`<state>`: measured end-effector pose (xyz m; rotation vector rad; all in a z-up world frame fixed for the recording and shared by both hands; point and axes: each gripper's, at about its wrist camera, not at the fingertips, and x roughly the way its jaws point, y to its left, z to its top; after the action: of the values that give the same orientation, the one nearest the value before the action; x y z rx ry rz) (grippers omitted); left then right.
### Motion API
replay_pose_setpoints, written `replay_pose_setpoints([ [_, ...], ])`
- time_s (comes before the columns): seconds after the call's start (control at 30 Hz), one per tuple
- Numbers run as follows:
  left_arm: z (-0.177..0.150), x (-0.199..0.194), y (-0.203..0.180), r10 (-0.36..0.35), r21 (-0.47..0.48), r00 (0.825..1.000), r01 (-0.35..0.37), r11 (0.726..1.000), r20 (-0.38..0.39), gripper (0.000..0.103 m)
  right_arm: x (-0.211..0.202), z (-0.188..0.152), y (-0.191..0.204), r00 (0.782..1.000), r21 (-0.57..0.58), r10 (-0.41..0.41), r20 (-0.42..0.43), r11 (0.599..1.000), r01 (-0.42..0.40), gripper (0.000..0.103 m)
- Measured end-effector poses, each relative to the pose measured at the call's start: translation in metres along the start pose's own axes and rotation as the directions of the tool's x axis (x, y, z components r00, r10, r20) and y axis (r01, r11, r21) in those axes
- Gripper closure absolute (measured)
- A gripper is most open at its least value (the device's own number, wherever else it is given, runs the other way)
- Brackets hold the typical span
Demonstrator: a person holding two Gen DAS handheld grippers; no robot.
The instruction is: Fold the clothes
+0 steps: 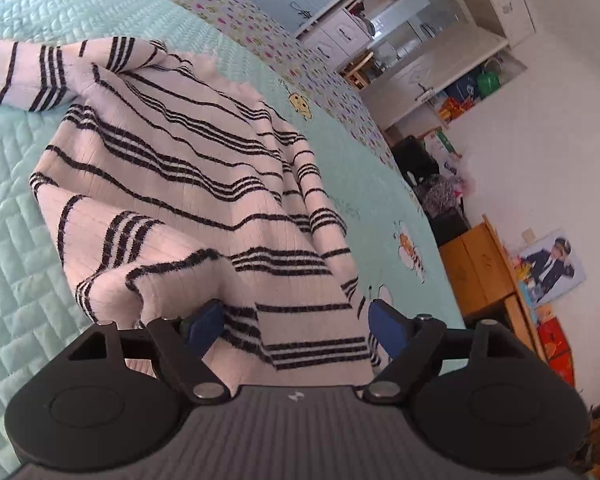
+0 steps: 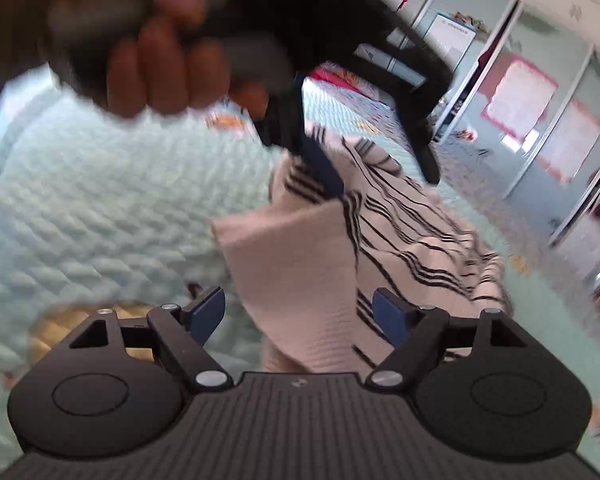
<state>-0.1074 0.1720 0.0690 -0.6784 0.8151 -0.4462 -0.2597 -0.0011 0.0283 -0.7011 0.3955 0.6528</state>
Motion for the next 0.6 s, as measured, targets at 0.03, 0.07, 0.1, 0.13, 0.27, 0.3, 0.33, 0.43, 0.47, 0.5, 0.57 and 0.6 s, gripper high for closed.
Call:
replay_pose_setpoints([
  [0.03,-0.001,-0.003,-0.002,0.002,0.005,1.0,-0.002,1.0,0.008,0.021,0.006,0.001,-0.003,1.0,0.004,-0.004,-0.008,1.0,0.004,0.022],
  [0.07,-0.002,-0.009,-0.004,0.013,0.019,1.0,-0.013,1.0,0.018,0.021,0.013,0.001,-0.006,1.0,0.011,-0.006,-0.016,1.0,0.006,0.022],
  [0.1,-0.005,-0.017,-0.008,0.026,0.045,0.999,-0.027,0.999,0.037,0.021,0.014,0.003,-0.022,1.0,0.117,0.012,0.0,0.993,-0.012,0.022],
  [0.13,-0.007,-0.025,-0.012,0.039,0.072,0.998,-0.043,0.996,0.058,0.021,0.015,0.004,-0.039,0.999,0.227,0.03,0.02,0.973,-0.033,0.022],
  [0.27,-0.028,-0.048,-0.029,0.117,0.243,0.983,-0.148,0.959,0.138,0.021,0.024,0.0,-0.102,0.994,0.601,0.076,0.079,0.792,-0.108,0.022],
  [0.3,-0.036,-0.048,-0.033,0.149,0.29,0.978,-0.186,0.939,0.142,0.021,0.028,-0.004,-0.112,0.995,0.65,0.071,0.073,0.753,-0.101,0.022],
  [0.33,-0.044,-0.048,-0.037,0.182,0.336,0.972,-0.222,0.915,0.148,0.021,0.03,-0.009,-0.117,0.995,0.669,0.067,0.067,0.737,-0.095,0.022],
  [0.43,-0.068,-0.052,-0.041,0.263,0.436,0.946,-0.322,0.84,0.191,0.021,0.019,-0.019,-0.119,0.991,0.671,0.081,0.11,0.729,-0.134,0.022],
  [0.47,-0.076,-0.055,-0.04,0.284,0.459,0.937,-0.348,0.817,0.205,0.021,0.011,-0.018,-0.112,0.988,0.619,0.09,0.122,0.771,-0.147,0.022],
  [0.5,-0.083,-0.057,-0.039,0.303,0.482,0.929,-0.368,0.795,0.211,0.021,0.002,-0.017,-0.104,0.986,0.562,0.1,0.134,0.812,-0.159,0.022],
  [0.57,-0.099,-0.056,-0.039,0.339,0.552,0.917,-0.398,0.733,0.21,0.021,-0.004,-0.016,-0.078,0.99,0.402,0.119,0.08,0.905,-0.141,0.022],
  [0.6,-0.106,-0.053,-0.039,0.356,0.589,0.91,-0.409,0.697,0.211,0.021,-0.007,-0.019,-0.065,0.991,0.319,0.124,0.047,0.938,-0.132,0.022],
])
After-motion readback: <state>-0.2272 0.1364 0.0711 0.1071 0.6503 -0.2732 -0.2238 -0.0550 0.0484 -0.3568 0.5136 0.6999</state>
